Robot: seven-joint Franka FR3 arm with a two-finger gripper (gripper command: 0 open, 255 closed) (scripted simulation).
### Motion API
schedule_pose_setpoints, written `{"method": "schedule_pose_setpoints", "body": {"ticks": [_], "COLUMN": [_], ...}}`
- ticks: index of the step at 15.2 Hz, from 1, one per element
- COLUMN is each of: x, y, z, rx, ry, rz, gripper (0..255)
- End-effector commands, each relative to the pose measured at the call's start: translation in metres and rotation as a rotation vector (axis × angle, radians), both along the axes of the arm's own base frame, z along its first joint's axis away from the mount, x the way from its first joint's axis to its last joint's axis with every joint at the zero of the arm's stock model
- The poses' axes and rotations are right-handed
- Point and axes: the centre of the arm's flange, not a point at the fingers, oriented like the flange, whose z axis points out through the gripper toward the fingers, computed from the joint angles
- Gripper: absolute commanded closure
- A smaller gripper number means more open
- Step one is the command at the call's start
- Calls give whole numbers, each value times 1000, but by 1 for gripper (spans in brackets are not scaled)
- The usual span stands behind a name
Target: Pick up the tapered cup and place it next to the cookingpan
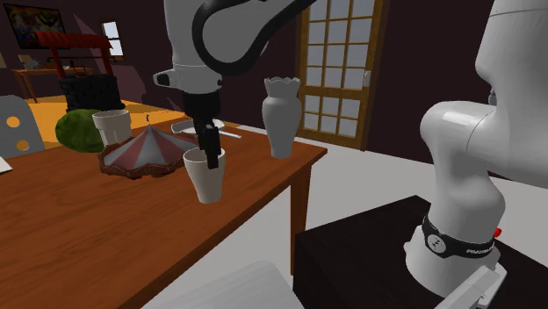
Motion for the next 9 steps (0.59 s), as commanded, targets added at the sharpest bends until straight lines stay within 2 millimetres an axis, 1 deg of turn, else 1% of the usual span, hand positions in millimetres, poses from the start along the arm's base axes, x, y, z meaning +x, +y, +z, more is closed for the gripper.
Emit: {"method": "schedule_pose_setpoints", "body": {"ticks": [1,4,5,9], "x": [0,0,0,0], "y": [-2,-4,-5,-5], "z": [-9,-25,-33,-33], "rx": [-2,-2,-2,-2], "ry": [0,0,0,0], "rz": [1,1,1,1], "gripper": [0,0,0,0]}}
